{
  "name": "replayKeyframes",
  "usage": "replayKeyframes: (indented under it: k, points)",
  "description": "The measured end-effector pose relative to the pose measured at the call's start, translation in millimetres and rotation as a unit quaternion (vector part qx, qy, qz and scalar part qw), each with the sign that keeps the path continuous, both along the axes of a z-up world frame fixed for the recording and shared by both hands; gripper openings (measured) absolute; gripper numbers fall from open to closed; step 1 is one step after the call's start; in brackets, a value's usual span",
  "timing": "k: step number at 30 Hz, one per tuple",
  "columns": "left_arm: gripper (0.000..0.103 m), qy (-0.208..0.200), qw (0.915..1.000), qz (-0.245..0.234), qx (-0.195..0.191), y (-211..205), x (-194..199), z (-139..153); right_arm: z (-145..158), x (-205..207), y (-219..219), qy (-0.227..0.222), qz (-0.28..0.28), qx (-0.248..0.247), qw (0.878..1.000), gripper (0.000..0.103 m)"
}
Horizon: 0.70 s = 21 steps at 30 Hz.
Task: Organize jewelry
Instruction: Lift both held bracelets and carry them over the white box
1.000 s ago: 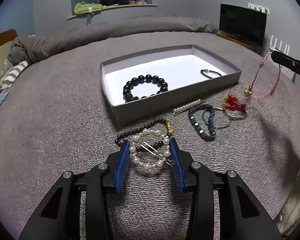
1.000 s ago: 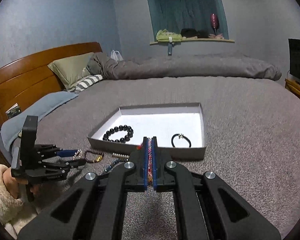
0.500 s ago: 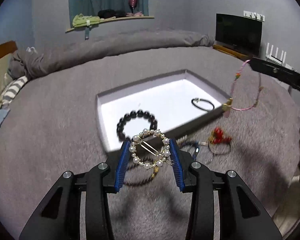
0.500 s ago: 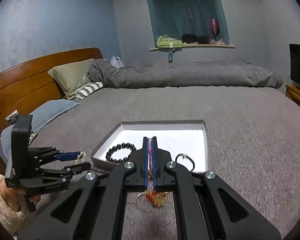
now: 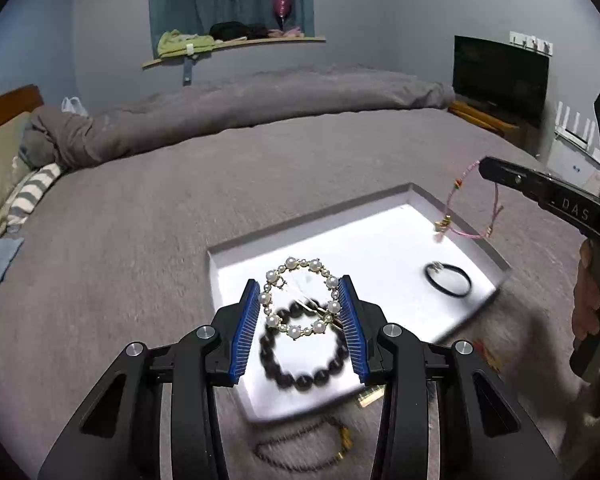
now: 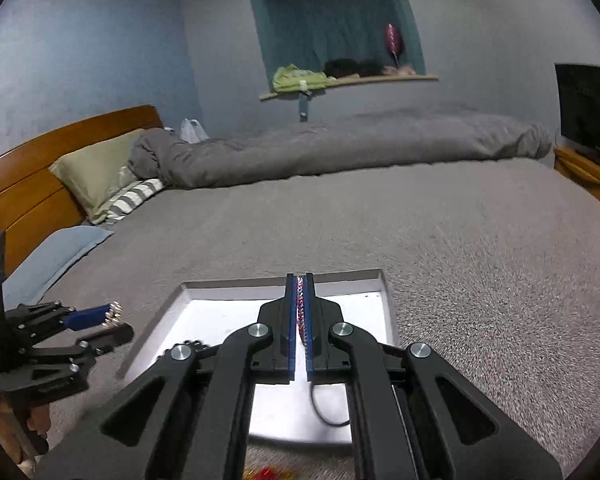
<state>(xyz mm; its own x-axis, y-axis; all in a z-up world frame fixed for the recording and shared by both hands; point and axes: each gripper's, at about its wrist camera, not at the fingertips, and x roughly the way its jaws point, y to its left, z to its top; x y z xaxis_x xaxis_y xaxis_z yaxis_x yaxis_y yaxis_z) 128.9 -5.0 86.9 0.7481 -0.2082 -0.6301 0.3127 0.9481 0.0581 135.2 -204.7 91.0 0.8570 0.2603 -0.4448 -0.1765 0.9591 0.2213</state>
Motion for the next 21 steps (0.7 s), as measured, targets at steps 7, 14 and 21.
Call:
replayKeyframes:
  k: [7, 14, 21]
  points:
    - [0.042, 0.018, 0.9995, 0.022, 0.013, 0, 42, -18, -17, 24, 0, 0.015, -0.015, -0.004, 1.000, 0.003]
    - [0.042, 0.078, 0.9961, 0.032, 0.026, -2, 74, -42, -38, 35, 1, 0.045, -0.006, -0.012, 0.999, 0.003]
    - [0.042, 0.106, 0.9925, 0.038, 0.048, -8, 82, -60, -52, 40, 3, 0.075, 0.003, -0.017, 0.997, 0.003]
